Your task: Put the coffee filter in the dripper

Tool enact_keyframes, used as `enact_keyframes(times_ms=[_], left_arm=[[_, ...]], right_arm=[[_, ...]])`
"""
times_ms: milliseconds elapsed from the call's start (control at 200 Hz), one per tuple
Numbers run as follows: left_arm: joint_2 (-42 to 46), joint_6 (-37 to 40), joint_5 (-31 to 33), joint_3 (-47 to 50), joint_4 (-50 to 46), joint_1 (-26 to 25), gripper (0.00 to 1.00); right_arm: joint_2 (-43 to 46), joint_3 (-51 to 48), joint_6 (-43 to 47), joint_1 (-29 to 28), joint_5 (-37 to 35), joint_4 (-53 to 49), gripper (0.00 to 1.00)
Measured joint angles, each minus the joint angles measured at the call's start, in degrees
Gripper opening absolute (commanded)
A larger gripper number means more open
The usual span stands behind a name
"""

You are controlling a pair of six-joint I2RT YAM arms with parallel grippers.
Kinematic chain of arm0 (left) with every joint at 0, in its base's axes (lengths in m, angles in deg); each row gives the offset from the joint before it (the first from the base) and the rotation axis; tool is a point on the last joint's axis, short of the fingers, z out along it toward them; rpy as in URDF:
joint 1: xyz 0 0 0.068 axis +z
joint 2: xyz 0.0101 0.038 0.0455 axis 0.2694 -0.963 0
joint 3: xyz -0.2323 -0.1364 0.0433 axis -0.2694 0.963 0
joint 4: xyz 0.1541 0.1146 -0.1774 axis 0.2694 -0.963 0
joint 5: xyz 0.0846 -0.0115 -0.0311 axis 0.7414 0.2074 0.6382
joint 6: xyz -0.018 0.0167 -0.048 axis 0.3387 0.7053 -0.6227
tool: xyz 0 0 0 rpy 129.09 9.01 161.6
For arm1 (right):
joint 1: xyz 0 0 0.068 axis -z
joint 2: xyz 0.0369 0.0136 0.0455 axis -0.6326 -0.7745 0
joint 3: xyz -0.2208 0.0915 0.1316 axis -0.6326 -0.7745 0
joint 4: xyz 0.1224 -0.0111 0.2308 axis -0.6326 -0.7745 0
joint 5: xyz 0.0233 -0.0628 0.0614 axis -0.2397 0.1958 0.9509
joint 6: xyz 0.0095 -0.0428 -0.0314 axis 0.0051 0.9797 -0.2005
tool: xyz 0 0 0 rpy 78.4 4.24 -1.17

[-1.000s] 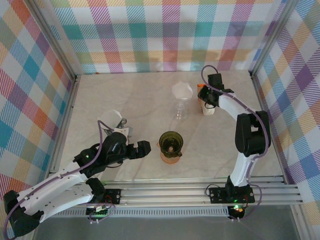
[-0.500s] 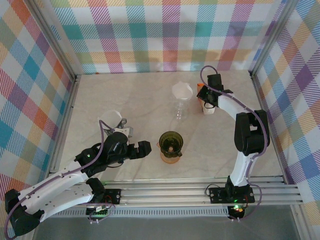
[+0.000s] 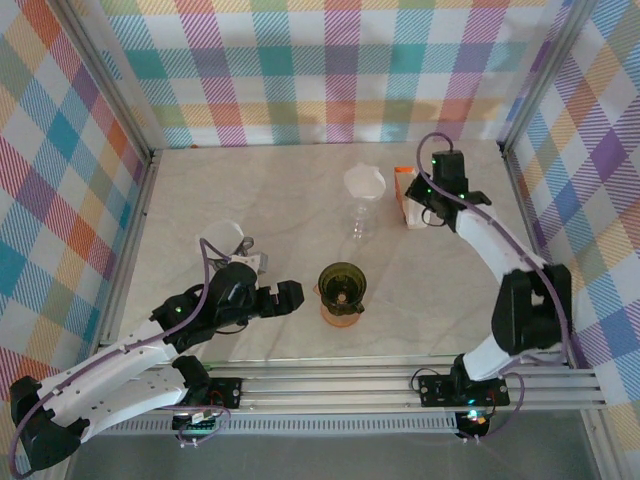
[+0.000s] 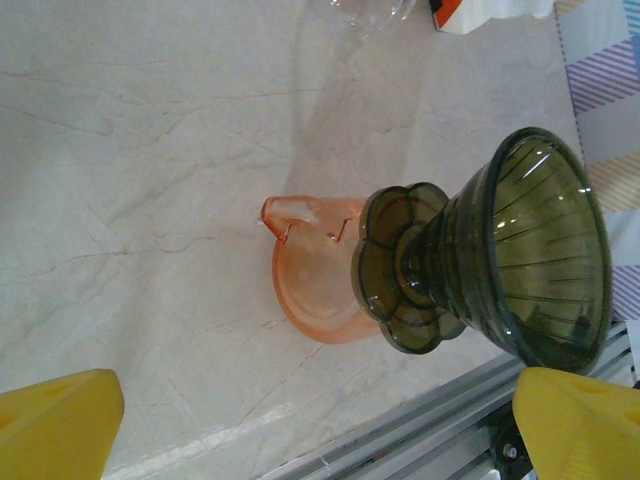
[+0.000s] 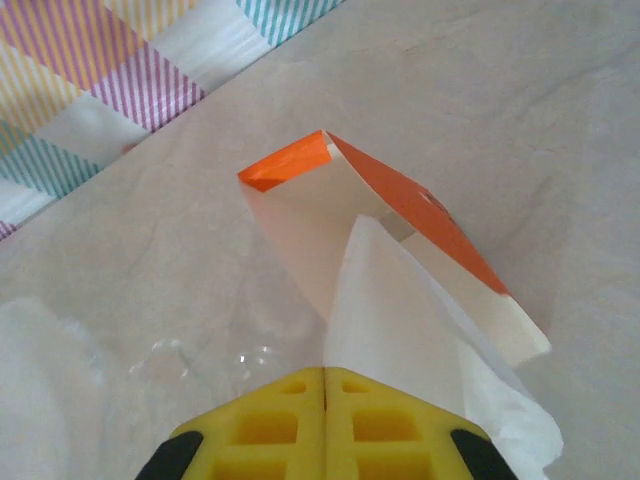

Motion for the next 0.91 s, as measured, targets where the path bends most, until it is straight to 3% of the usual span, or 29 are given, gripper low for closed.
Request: enact_keyframes(times_ms=[300,490,690,905], left_arm=[[0.1,0.0,0.0,-1.4,-0.4,0.0,1.0],[0.7,0.0,0.0,-1.6,-1.4,0.0,1.0],[1.8,0.2,0.3,-2.0,-2.9,0.0,1.0],[2.8,0.2,1.1,-3.0,-3.7,0.0,1.0]], right_arm=[[23.2,-11.1,2.4,-0.9,2.8,-6.4,0.0],[35.0,-10.8,6.4,-4.3,10.3,-15.5,0.0],[36.1,-2.0,12.8,-10.6,19.7,-29.7,0.0],[33.5,8.8,16.9,-20.4,23.4,-41.5,0.0]])
